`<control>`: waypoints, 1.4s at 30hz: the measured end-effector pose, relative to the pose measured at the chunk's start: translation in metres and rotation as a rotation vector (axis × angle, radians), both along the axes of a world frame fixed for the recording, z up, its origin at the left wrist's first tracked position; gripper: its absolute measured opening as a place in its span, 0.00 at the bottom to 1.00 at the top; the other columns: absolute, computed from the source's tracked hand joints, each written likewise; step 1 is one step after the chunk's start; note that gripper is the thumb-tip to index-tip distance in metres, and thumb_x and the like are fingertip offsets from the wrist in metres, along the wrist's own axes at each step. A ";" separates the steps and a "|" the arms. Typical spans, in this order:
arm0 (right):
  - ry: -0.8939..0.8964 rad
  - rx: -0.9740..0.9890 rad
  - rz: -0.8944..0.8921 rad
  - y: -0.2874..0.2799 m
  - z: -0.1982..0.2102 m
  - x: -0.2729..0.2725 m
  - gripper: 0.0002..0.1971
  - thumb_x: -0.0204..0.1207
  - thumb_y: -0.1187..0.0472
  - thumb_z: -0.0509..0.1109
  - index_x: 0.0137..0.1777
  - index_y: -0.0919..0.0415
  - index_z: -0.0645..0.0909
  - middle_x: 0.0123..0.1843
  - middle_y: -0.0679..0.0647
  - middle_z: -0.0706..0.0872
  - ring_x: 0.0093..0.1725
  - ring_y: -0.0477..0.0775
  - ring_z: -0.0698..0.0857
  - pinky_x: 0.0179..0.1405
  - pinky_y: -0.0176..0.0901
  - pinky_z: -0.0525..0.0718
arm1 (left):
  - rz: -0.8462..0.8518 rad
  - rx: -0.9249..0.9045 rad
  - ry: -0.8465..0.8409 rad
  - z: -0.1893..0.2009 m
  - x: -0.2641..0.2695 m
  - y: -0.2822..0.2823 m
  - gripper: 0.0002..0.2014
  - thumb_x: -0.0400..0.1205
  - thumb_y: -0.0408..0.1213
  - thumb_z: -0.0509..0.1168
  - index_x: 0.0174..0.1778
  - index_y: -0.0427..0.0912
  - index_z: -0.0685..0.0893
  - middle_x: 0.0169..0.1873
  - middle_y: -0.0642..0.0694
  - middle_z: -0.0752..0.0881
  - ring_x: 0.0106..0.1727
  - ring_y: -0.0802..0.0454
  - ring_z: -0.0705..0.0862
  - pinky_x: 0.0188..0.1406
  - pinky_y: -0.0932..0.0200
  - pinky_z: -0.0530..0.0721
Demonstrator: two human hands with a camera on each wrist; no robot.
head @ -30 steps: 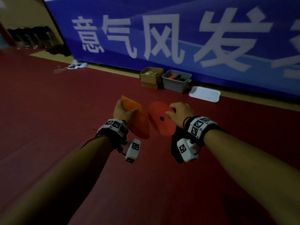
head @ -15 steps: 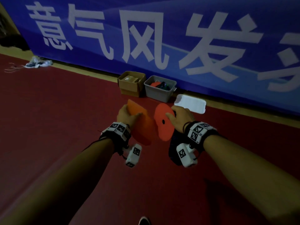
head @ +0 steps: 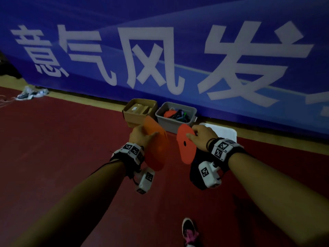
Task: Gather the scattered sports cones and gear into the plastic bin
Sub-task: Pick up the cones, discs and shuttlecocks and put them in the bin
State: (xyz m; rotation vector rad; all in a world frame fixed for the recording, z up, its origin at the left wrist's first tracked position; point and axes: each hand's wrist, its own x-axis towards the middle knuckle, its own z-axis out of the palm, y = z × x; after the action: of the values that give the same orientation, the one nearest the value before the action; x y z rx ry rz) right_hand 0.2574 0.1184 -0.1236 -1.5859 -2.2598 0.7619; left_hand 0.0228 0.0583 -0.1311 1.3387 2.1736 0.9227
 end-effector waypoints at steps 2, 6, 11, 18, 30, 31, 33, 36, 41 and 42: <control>0.007 -0.020 0.031 0.063 0.002 -0.014 0.14 0.80 0.48 0.66 0.42 0.58 0.80 0.38 0.56 0.85 0.40 0.58 0.83 0.34 0.43 0.71 | 0.036 -0.035 -0.002 -0.001 -0.013 0.059 0.18 0.76 0.49 0.73 0.48 0.36 0.82 0.45 0.38 0.86 0.47 0.38 0.85 0.46 0.49 0.82; 0.023 -0.041 0.040 0.172 0.029 -0.042 0.14 0.81 0.55 0.64 0.39 0.65 0.77 0.40 0.67 0.83 0.37 0.64 0.80 0.30 0.43 0.67 | 0.146 -0.047 -0.113 0.012 -0.032 0.153 0.15 0.77 0.41 0.70 0.52 0.34 0.81 0.45 0.40 0.83 0.49 0.39 0.83 0.44 0.52 0.78; 0.073 -0.080 0.034 0.291 0.043 -0.088 0.14 0.80 0.59 0.62 0.31 0.56 0.70 0.30 0.55 0.76 0.33 0.57 0.76 0.27 0.42 0.66 | 0.159 -0.039 -0.197 0.022 -0.065 0.268 0.14 0.78 0.36 0.69 0.58 0.35 0.80 0.49 0.39 0.81 0.55 0.38 0.82 0.46 0.53 0.73; -0.079 -0.055 0.024 0.456 -0.003 -0.144 0.11 0.78 0.59 0.64 0.34 0.56 0.70 0.33 0.54 0.75 0.35 0.55 0.75 0.27 0.42 0.65 | 0.033 -0.040 -0.183 -0.005 -0.125 0.440 0.04 0.72 0.44 0.63 0.38 0.55 0.73 0.35 0.52 0.78 0.48 0.47 0.80 0.54 0.52 0.78; -0.154 0.020 -0.121 0.715 -0.010 -0.212 0.13 0.85 0.51 0.58 0.42 0.57 0.68 0.32 0.55 0.74 0.33 0.58 0.73 0.32 0.48 0.69 | -0.048 -0.262 0.071 -0.003 -0.223 0.708 0.25 0.76 0.69 0.50 0.50 0.59 0.86 0.42 0.47 0.87 0.43 0.45 0.84 0.52 0.53 0.81; -0.152 0.004 -0.131 0.737 -0.017 -0.213 0.13 0.86 0.51 0.57 0.42 0.57 0.68 0.33 0.56 0.74 0.33 0.58 0.73 0.32 0.48 0.69 | -0.078 -0.271 0.003 -0.001 -0.223 0.729 0.20 0.82 0.61 0.55 0.56 0.54 0.85 0.40 0.46 0.84 0.40 0.48 0.80 0.43 0.60 0.77; -0.153 -0.042 -0.135 0.777 -0.031 -0.216 0.14 0.86 0.51 0.57 0.42 0.57 0.67 0.33 0.55 0.72 0.33 0.58 0.71 0.32 0.48 0.67 | -0.112 -0.287 -0.106 -0.006 -0.219 0.769 0.13 0.88 0.44 0.57 0.59 0.41 0.79 0.39 0.46 0.80 0.35 0.53 0.73 0.33 0.65 0.64; -0.143 -0.081 -0.124 0.839 -0.052 -0.223 0.14 0.86 0.51 0.57 0.42 0.59 0.66 0.32 0.54 0.71 0.36 0.58 0.73 0.35 0.48 0.67 | -0.126 -0.332 -0.218 -0.029 -0.217 0.831 0.08 0.87 0.40 0.58 0.46 0.40 0.77 0.40 0.41 0.83 0.39 0.48 0.78 0.46 0.63 0.68; -0.155 -0.154 -0.047 0.936 -0.077 -0.233 0.15 0.86 0.50 0.55 0.38 0.53 0.62 0.31 0.53 0.69 0.37 0.59 0.74 0.36 0.48 0.68 | -0.033 -0.334 -0.335 -0.051 -0.207 0.933 0.11 0.83 0.40 0.66 0.36 0.44 0.76 0.30 0.49 0.77 0.36 0.48 0.77 0.42 0.55 0.70; -0.169 -0.169 -0.030 0.956 -0.080 -0.236 0.15 0.86 0.50 0.56 0.37 0.53 0.62 0.31 0.52 0.69 0.37 0.59 0.73 0.36 0.49 0.69 | 0.003 -0.342 -0.397 -0.053 -0.205 0.953 0.08 0.81 0.41 0.67 0.37 0.45 0.78 0.32 0.49 0.79 0.34 0.50 0.78 0.42 0.54 0.75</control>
State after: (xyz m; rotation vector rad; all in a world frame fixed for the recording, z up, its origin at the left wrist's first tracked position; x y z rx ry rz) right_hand 0.0219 1.0746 -0.2039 -1.8202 -2.3349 0.8604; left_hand -0.1826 1.0116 -0.1837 0.9025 1.9166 0.7039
